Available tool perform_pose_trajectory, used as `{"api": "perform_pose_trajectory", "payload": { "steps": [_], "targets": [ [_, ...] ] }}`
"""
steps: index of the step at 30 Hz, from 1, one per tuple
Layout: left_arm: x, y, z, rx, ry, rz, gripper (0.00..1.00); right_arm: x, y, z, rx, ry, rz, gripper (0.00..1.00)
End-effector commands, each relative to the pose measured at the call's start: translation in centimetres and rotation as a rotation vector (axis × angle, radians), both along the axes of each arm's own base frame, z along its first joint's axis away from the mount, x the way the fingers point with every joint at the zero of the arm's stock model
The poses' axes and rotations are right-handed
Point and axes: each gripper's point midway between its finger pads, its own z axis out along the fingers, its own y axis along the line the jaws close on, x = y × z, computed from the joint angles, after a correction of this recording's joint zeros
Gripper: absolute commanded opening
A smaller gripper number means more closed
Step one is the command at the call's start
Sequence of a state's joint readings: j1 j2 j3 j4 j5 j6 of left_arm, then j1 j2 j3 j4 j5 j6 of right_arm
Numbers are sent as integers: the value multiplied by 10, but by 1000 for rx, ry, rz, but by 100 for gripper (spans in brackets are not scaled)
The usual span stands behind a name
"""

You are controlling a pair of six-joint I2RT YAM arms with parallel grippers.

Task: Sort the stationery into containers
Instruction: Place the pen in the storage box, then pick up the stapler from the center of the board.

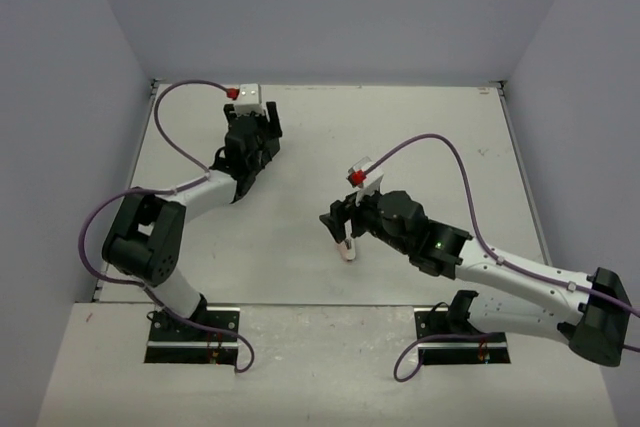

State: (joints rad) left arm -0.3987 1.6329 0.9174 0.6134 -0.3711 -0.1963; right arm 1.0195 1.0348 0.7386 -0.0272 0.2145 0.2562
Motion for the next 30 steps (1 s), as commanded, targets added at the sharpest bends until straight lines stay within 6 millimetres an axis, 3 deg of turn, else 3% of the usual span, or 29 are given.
{"api": "perform_pose_trajectory", "payload": {
  "steps": [1, 2, 3, 6, 9, 11, 17, 21, 28, 29, 30],
  "targets": [
    [-31, -18, 89, -169, -120, -135, 79, 1, -9, -24, -109, 228, -149, 78],
    [-45, -19, 107, -235, -106, -147, 82, -2, -17, -38, -154, 303, -209, 78],
    [-47, -20, 109, -243, -104, -154, 82, -2, -18, -40, -159, 311, -216, 78],
    [-109, -25, 130, -432, 9, -244, 95, -15, -30, -80, -242, 472, -312, 76],
    [-147, -30, 130, -445, 25, -323, 100, -22, -32, -109, -324, 545, -337, 75],
    [-169, -23, 117, -397, 79, -330, 100, -20, -34, -128, -391, 570, -371, 75],
    [-204, -8, 106, -323, 120, -350, 100, -21, -31, -157, -468, 611, -370, 71],
    [-213, 3, 104, -285, 125, -325, 100, -24, -29, -178, -506, 637, -359, 67],
    [-214, -5, 95, -298, 164, -358, 100, -18, -17, -194, -505, 615, -309, 46],
    [-214, -7, 93, -314, 175, -359, 100, -16, -15, -193, -500, 606, -301, 38],
    [-216, -13, 88, -346, 199, -376, 100, -16, -14, -190, -501, 583, -272, 20]
  ]
}}
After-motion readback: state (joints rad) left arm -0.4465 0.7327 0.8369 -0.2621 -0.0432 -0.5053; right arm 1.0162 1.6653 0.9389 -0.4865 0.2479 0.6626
